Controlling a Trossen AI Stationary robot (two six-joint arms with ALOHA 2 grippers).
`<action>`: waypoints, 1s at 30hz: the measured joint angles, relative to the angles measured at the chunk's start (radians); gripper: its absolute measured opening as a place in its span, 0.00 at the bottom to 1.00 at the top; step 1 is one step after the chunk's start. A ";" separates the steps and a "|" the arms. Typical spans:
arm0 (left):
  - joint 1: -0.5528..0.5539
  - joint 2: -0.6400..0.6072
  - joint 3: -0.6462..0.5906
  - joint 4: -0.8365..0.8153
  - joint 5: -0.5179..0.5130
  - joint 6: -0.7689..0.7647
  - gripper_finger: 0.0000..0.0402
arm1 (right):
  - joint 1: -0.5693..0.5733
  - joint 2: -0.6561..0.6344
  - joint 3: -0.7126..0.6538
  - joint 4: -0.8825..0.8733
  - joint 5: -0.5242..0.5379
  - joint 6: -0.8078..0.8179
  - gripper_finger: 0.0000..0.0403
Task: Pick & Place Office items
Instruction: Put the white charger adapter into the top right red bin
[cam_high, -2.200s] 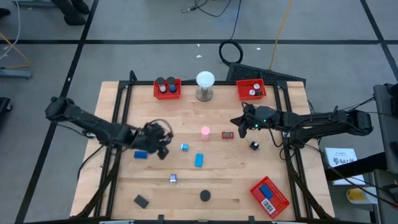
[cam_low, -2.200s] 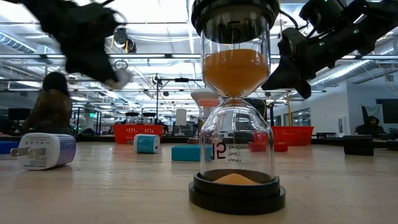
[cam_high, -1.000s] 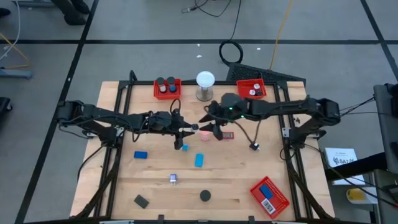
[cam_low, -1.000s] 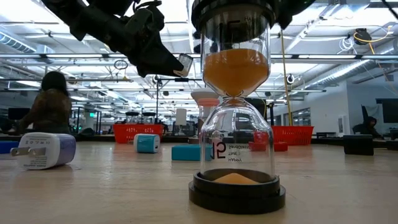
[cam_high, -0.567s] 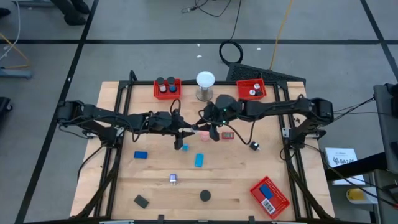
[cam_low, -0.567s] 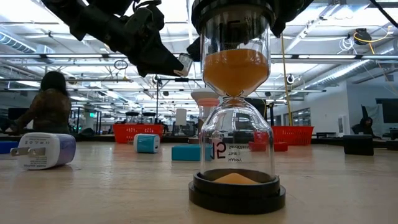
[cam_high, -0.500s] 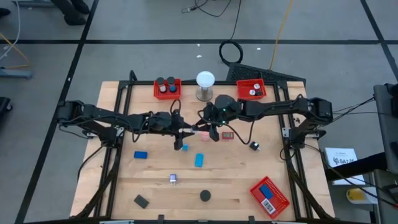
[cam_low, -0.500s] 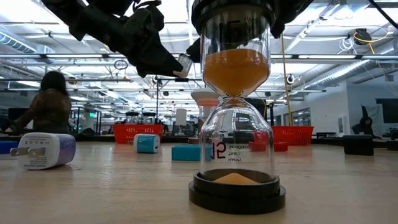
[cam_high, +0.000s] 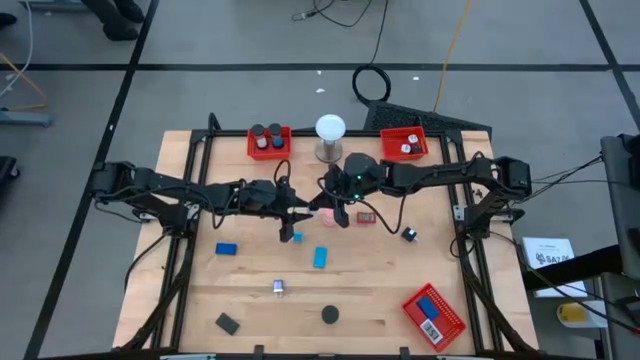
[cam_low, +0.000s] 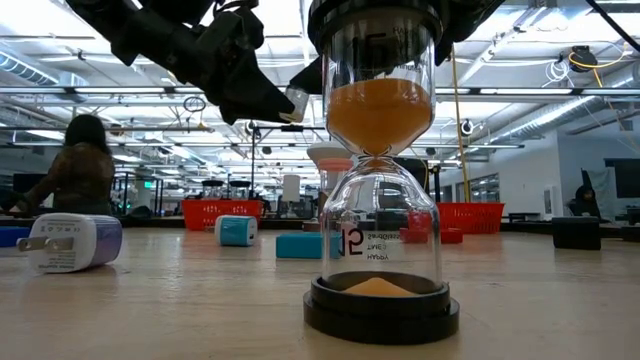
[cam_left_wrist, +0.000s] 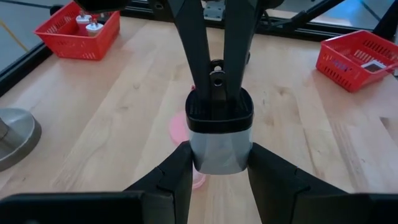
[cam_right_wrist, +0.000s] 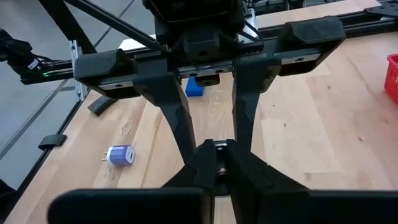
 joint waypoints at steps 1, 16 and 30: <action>0.000 0.000 0.000 0.000 -0.004 -0.004 0.33 | 0.000 0.000 0.000 0.000 0.000 0.001 0.04; 0.020 -0.039 0.001 -0.044 -0.056 -0.078 0.46 | -0.004 -0.020 0.000 0.002 0.048 0.025 0.02; 0.077 -0.134 0.006 -0.191 -0.129 -0.187 0.59 | -0.065 -0.137 -0.001 -0.110 0.139 0.051 0.02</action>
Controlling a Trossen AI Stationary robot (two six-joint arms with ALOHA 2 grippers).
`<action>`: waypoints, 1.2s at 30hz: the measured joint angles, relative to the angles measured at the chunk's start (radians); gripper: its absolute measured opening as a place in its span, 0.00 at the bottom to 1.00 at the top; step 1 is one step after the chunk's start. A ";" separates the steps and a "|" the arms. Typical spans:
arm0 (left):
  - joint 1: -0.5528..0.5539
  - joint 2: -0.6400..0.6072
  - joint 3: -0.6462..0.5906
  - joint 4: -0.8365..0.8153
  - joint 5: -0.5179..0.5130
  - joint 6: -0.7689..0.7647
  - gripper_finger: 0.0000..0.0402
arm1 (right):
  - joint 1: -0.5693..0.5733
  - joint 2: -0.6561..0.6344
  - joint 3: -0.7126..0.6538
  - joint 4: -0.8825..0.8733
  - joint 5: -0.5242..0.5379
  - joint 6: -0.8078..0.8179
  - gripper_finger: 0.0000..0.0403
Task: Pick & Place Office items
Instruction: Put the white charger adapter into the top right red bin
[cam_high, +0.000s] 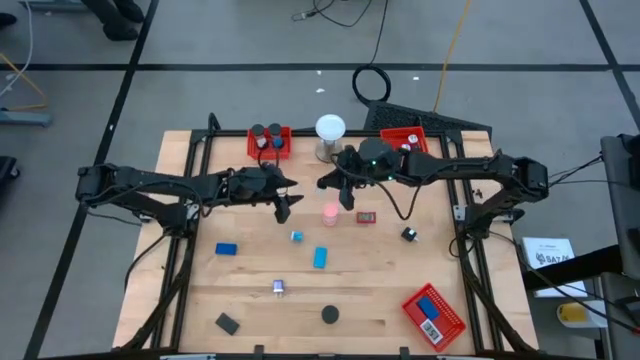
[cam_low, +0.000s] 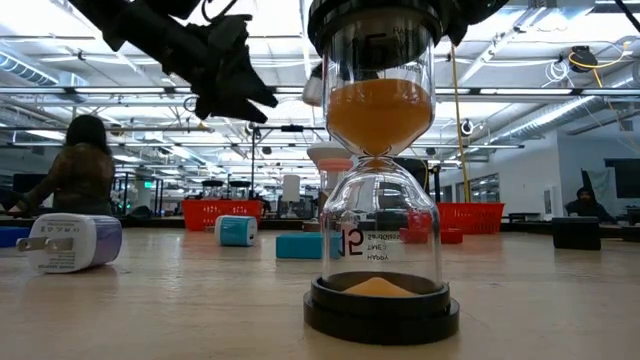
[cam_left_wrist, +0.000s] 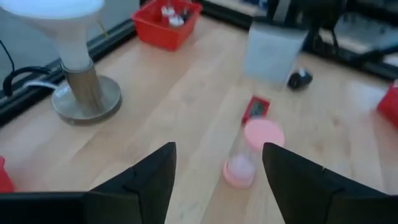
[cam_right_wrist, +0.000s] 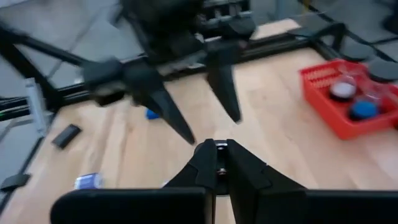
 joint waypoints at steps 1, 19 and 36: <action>0.002 0.000 0.000 -0.011 -0.002 -0.021 0.58 | -0.004 -0.010 0.000 -0.026 0.006 0.002 0.02; -0.052 -0.024 -0.005 0.018 -0.137 -0.092 0.02 | -0.184 -0.202 -0.008 -0.463 0.364 0.171 0.02; -0.039 0.001 -0.403 0.745 -0.180 -0.249 0.02 | -0.631 -0.120 -0.154 -0.400 0.412 0.199 0.02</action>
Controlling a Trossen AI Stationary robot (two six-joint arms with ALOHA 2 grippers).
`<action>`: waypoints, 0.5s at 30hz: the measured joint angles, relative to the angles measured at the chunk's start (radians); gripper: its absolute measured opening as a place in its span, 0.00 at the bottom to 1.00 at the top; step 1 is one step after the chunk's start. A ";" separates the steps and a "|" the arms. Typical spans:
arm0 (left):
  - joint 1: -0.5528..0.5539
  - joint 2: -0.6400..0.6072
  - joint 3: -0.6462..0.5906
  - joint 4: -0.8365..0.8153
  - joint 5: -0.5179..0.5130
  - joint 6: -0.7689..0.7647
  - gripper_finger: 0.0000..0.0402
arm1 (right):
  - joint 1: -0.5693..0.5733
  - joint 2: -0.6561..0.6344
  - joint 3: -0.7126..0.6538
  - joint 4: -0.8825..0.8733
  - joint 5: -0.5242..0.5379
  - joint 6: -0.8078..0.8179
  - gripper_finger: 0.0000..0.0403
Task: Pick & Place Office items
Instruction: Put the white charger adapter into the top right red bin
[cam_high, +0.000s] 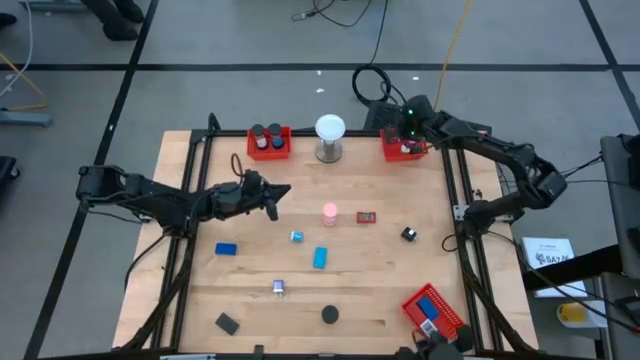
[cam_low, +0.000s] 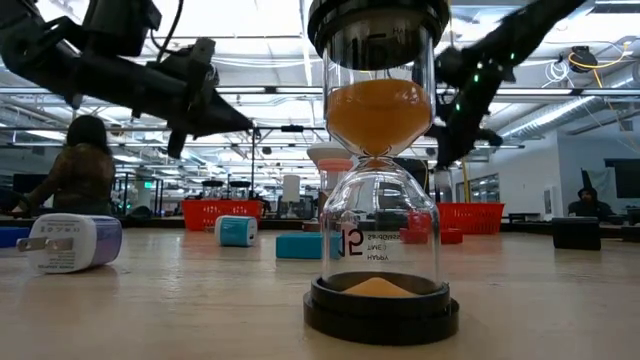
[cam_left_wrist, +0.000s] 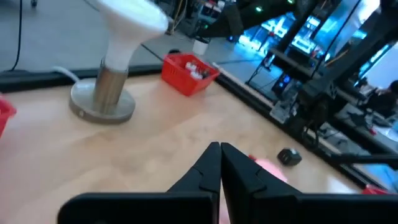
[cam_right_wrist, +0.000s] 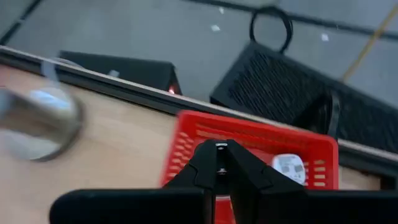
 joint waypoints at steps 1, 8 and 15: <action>-0.004 0.000 -0.004 -0.005 0.000 0.000 0.01 | -0.015 0.018 -0.010 0.018 0.001 0.000 0.02; -0.012 0.000 0.012 -0.004 -0.022 0.014 0.03 | -0.054 0.114 -0.065 0.136 0.006 0.017 0.02; -0.012 0.000 0.013 -0.010 -0.036 0.012 0.01 | -0.077 0.139 -0.114 0.240 0.054 0.002 0.02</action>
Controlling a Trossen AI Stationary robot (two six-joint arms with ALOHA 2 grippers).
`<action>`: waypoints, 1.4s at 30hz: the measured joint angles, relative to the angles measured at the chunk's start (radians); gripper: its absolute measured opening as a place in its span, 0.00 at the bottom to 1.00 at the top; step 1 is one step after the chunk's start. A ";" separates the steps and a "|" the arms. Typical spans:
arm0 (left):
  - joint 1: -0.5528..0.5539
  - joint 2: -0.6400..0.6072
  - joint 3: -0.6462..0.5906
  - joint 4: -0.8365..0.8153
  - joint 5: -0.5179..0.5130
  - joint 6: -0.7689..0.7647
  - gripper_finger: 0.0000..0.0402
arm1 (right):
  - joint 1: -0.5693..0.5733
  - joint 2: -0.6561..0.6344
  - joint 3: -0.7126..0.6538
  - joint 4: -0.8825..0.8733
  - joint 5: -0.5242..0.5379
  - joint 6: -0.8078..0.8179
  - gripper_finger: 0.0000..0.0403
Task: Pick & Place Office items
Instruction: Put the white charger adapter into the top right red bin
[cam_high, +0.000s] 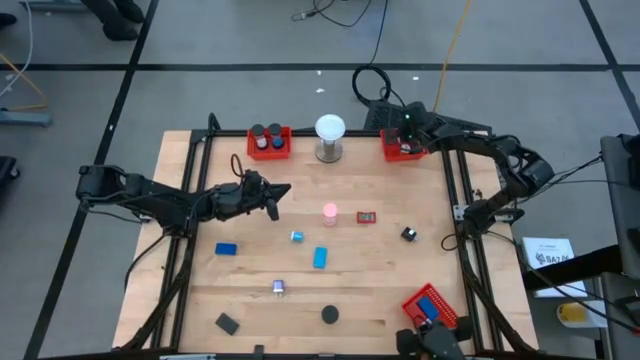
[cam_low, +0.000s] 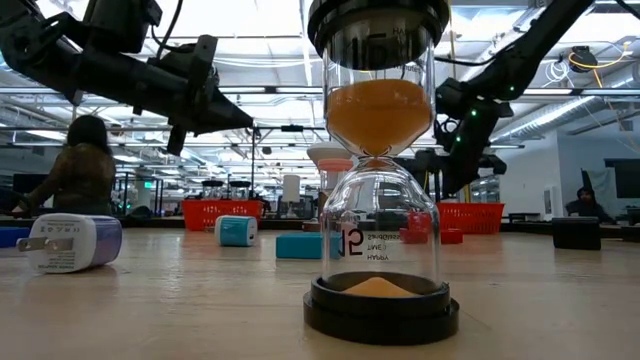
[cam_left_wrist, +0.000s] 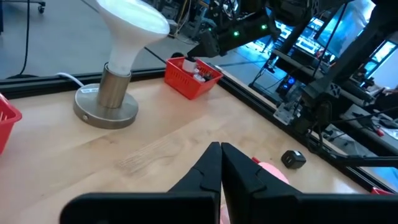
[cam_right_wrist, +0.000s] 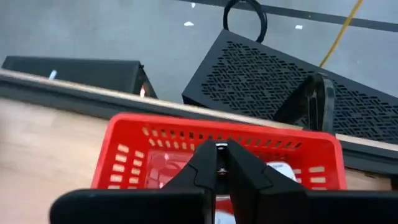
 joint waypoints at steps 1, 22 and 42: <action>0.000 0.000 0.000 -0.001 0.000 -0.002 0.01 | -0.006 0.000 -0.004 0.004 0.000 0.000 0.02; 0.000 0.000 0.000 -0.016 0.000 0.024 0.02 | -0.015 0.005 -0.140 0.228 0.001 0.027 0.03; 0.000 0.000 0.001 -0.021 -0.001 0.039 0.01 | -0.037 0.060 -0.140 0.231 0.005 0.019 0.12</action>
